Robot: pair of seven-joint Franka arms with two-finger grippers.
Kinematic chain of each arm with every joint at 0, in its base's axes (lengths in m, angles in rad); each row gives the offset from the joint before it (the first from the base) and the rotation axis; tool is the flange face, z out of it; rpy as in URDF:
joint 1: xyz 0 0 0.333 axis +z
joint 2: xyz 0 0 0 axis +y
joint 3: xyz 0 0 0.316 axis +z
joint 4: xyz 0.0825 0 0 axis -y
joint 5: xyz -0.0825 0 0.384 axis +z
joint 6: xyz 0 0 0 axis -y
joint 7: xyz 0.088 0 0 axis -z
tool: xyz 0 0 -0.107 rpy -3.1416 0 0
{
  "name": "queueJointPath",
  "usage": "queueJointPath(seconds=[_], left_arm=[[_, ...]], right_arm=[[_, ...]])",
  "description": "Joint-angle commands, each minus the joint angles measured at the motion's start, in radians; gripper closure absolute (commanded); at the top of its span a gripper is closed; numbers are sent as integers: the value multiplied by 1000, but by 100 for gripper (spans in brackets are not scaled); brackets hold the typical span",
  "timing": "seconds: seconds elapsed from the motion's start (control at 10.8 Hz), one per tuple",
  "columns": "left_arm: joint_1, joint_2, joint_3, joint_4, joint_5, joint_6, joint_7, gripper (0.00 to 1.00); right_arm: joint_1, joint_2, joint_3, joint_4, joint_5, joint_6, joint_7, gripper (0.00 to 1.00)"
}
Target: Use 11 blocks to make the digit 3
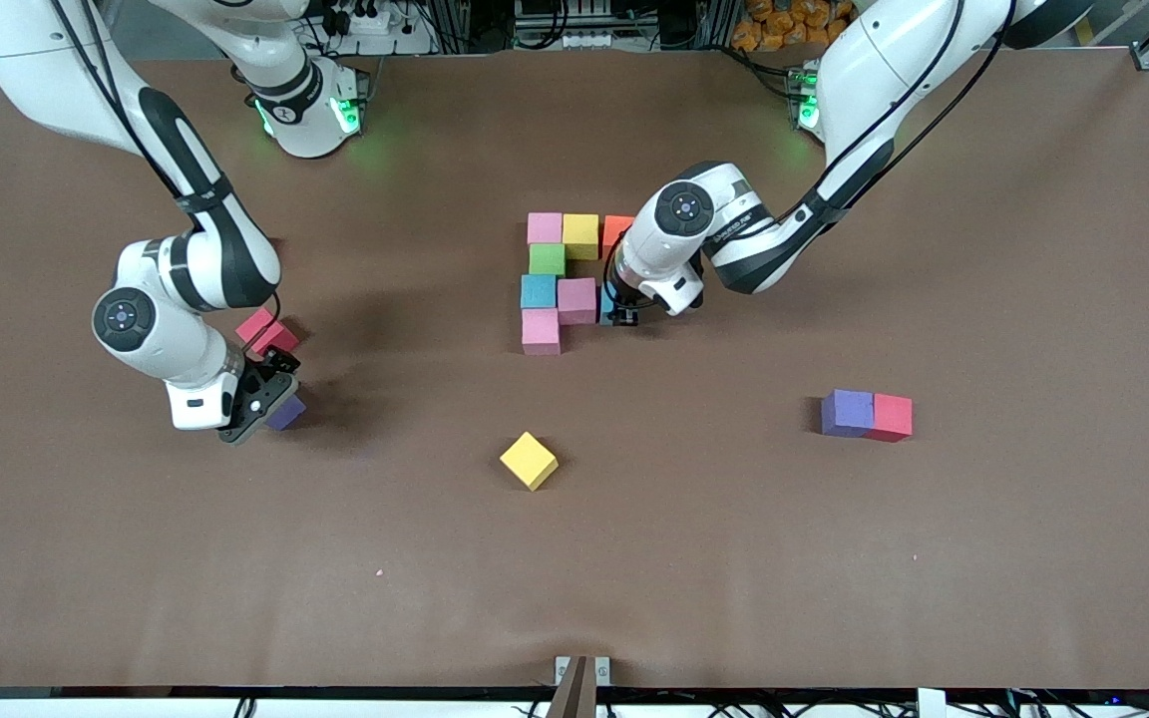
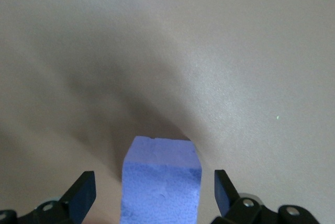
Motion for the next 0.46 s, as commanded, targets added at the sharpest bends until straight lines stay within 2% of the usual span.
queueJointPath(seconds=[0.0, 0.19, 0.37], left_arm=[[-20, 9, 14, 10, 2, 16, -18, 94], [-23, 9, 17, 13, 0, 16, -18, 94], [-25, 13, 17, 19, 0, 16, -18, 94]], right_arm=[[-19, -8, 13, -23, 10, 22, -29, 0], [-28, 24, 11, -33, 12, 80, -29, 0], [-35, 32, 11, -35, 12, 80, -26, 0]])
